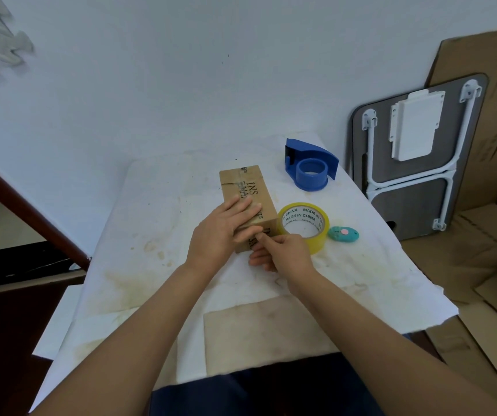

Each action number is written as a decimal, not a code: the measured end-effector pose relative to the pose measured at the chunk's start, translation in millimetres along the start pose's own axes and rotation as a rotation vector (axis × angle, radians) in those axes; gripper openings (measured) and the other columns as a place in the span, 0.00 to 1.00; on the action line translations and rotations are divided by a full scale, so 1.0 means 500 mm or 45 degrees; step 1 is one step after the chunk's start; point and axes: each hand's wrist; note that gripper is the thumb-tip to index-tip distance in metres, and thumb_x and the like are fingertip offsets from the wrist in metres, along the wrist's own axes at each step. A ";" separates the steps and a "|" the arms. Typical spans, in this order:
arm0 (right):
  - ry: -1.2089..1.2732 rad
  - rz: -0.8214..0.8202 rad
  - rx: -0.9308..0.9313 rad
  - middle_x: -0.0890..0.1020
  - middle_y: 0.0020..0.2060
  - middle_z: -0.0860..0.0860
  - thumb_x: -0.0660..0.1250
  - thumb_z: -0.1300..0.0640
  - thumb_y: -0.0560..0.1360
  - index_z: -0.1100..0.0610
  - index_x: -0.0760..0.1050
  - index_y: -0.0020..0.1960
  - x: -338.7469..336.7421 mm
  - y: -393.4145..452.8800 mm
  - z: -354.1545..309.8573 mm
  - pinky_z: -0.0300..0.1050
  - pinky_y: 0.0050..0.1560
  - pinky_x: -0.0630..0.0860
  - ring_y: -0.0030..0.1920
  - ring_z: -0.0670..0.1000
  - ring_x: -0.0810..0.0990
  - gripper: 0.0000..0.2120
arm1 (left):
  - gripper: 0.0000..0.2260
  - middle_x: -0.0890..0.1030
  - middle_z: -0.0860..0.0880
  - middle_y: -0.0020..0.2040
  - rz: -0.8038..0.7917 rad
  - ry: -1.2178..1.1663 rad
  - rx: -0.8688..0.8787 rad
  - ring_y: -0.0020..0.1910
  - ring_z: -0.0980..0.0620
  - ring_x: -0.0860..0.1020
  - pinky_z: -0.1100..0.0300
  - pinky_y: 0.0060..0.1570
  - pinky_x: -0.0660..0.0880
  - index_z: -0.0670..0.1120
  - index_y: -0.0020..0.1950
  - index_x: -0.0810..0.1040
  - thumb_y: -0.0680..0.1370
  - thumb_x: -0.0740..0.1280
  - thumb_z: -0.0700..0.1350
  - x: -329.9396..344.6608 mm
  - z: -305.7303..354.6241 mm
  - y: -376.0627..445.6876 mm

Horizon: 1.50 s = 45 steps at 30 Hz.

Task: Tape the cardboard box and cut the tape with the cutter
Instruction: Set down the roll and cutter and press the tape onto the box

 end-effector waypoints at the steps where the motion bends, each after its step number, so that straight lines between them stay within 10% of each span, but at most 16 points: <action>1: 0.040 -0.018 0.044 0.84 0.32 0.58 0.67 0.56 0.78 0.70 0.80 0.44 0.000 -0.004 -0.001 0.35 0.26 0.75 0.26 0.48 0.82 0.16 | 0.20 0.71 0.58 0.72 0.006 0.006 0.008 0.74 0.58 0.64 0.64 0.62 0.68 0.58 0.70 0.73 0.78 0.66 0.55 0.002 -0.002 -0.001; 7: 0.030 -0.111 0.006 0.83 0.32 0.60 0.63 0.62 0.79 0.69 0.79 0.48 -0.009 -0.029 -0.022 0.38 0.28 0.79 0.26 0.50 0.83 0.11 | 0.22 0.72 0.56 0.72 0.045 0.047 0.089 0.73 0.55 0.65 0.61 0.60 0.71 0.57 0.71 0.73 0.77 0.68 0.54 0.009 -0.012 -0.006; 11: -0.492 0.225 -0.559 0.82 0.30 0.51 0.62 0.57 0.78 0.58 0.79 0.46 -0.035 -0.035 -0.020 0.41 0.30 0.76 0.27 0.46 0.79 0.08 | 0.24 0.72 0.56 0.72 0.057 0.077 0.140 0.74 0.55 0.65 0.60 0.58 0.73 0.56 0.72 0.71 0.76 0.68 0.55 0.010 -0.013 -0.011; 16: -1.095 0.306 -1.111 0.77 0.57 0.50 0.68 0.51 0.75 0.55 0.73 0.61 -0.060 0.025 -0.034 0.45 0.59 0.73 0.57 0.49 0.74 0.17 | 0.25 0.72 0.55 0.72 0.073 0.104 0.182 0.73 0.54 0.67 0.59 0.56 0.76 0.54 0.72 0.71 0.76 0.68 0.56 0.008 -0.014 -0.015; 22: -1.347 -0.144 -0.960 0.58 0.77 0.52 0.70 0.38 0.69 0.55 0.59 0.75 -0.049 0.090 -0.062 0.49 0.74 0.59 0.76 0.51 0.56 0.41 | 0.28 0.71 0.54 0.73 0.090 0.123 0.206 0.73 0.55 0.65 0.62 0.54 0.75 0.49 0.74 0.69 0.75 0.63 0.56 0.008 -0.018 -0.018; 27: -1.501 -0.152 -0.958 0.61 0.76 0.51 0.70 0.39 0.70 0.53 0.61 0.74 -0.046 0.100 -0.076 0.48 0.68 0.67 0.70 0.53 0.68 0.39 | 0.31 0.68 0.55 0.75 0.057 0.087 0.225 0.74 0.57 0.62 0.66 0.57 0.70 0.49 0.75 0.67 0.74 0.67 0.56 0.006 -0.023 -0.018; 41: -1.549 -0.384 -0.921 0.54 0.78 0.47 0.74 0.59 0.69 0.51 0.52 0.77 -0.074 0.094 -0.091 0.47 0.68 0.64 0.72 0.53 0.64 0.44 | 0.37 0.57 0.59 0.79 -0.189 0.069 0.249 0.77 0.60 0.51 0.66 0.64 0.64 0.53 0.79 0.56 0.74 0.72 0.50 -0.018 -0.039 -0.010; 45: -1.639 -0.396 -0.883 0.55 0.77 0.49 0.74 0.47 0.68 0.52 0.53 0.77 -0.069 0.077 -0.118 0.46 0.71 0.61 0.74 0.50 0.60 0.45 | 0.38 0.55 0.59 0.79 -0.231 0.042 0.219 0.77 0.61 0.49 0.64 0.65 0.64 0.54 0.79 0.55 0.75 0.72 0.50 -0.022 -0.037 -0.006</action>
Point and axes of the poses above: each hand's wrist, its own y-axis towards the middle knuckle, its own x-axis out of the palm, z = x × y
